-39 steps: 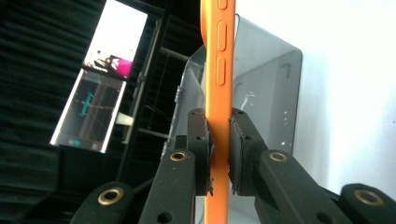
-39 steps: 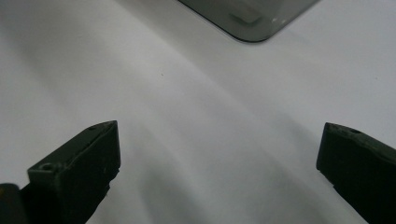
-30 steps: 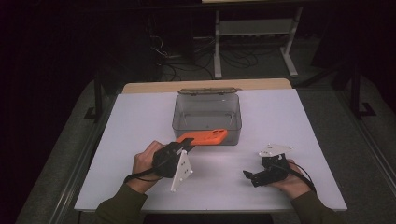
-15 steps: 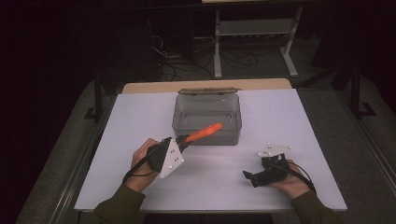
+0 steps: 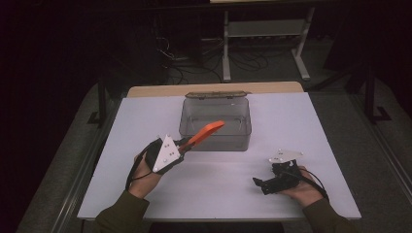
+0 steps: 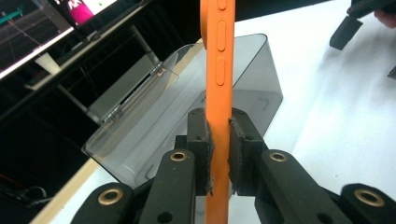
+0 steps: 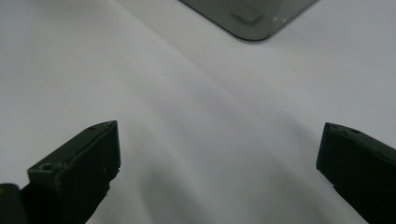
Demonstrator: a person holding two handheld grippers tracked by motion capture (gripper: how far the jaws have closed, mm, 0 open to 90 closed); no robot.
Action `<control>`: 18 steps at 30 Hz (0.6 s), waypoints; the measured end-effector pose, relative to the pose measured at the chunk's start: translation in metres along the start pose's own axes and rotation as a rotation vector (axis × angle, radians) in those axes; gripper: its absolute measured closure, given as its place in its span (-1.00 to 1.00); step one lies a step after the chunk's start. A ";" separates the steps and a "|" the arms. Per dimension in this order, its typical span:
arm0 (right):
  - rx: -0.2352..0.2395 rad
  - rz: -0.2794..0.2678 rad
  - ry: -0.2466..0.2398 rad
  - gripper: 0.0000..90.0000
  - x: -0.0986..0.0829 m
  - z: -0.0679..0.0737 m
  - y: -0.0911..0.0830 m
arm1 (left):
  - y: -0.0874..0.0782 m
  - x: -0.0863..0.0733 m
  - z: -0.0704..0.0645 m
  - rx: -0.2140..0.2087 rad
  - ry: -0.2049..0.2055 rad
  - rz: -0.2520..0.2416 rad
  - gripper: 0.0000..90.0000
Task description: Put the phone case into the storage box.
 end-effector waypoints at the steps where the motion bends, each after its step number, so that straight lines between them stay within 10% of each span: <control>1: 0.000 0.000 0.001 -1.00 0.000 0.000 0.000 | 0.000 0.000 0.001 -0.005 -0.016 0.003 0.78; 18: 0.004 -0.002 0.002 -1.00 0.000 0.001 0.000 | -0.002 -0.007 0.017 -0.073 -0.273 0.020 0.79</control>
Point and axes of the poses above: each handheld gripper's, and its own axes: y roughly forward along the jaws, x roughly out of its top, z roughly to its left, the point moved 9 cm from there along y, roughly forward along the jaws, and after that the axes turned 15 degrees about x, right-handed, at the moved point
